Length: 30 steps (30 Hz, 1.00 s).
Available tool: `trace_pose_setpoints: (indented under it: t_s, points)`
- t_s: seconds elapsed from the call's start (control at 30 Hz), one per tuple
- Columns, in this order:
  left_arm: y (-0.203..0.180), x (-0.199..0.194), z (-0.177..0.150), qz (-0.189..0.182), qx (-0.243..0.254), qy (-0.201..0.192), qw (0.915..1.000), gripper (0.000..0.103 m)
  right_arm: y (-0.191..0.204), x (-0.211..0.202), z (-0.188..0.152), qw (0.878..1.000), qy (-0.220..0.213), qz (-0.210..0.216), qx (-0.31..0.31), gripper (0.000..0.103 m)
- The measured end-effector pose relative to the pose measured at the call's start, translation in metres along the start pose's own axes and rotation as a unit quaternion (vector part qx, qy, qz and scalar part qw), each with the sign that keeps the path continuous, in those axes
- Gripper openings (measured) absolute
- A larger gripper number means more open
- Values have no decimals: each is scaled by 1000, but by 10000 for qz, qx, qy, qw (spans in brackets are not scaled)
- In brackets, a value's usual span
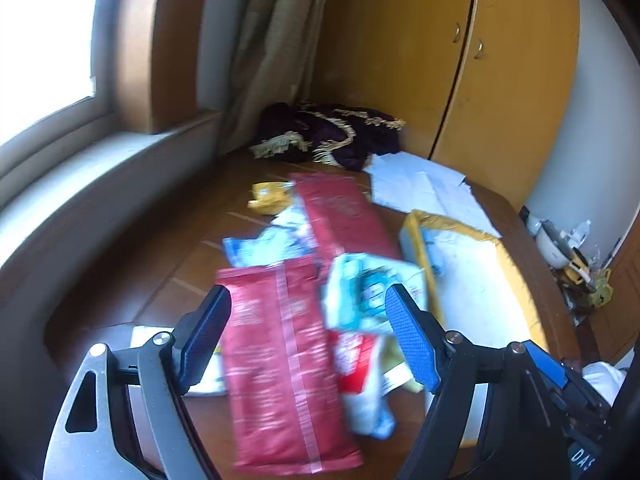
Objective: Organize soft objects
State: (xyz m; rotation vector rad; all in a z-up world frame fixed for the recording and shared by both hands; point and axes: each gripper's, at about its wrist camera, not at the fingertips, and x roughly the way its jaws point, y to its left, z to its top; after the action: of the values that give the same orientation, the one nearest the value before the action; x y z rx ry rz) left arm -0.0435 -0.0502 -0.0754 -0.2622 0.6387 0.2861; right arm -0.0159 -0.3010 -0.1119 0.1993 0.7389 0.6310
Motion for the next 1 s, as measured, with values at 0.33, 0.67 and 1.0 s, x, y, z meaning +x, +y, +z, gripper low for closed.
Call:
trace_pose_setpoints:
  t_s: [0.33, 0.67, 1.0]
  points:
    - [34, -8, -19, -104, -134, 296, 9994, 79, 38, 5, -8, 9990, -17, -22, -444, 74]
    - [24, 5, -29, 18, 37, 514, 9987, 79, 33, 19, -6, 9992, 70, -112, -385, 74]
    - [25, 13, -35, -35, 18, 682, 9977, 79, 32, 27, -3, 9995, 86, -167, -269, 74]
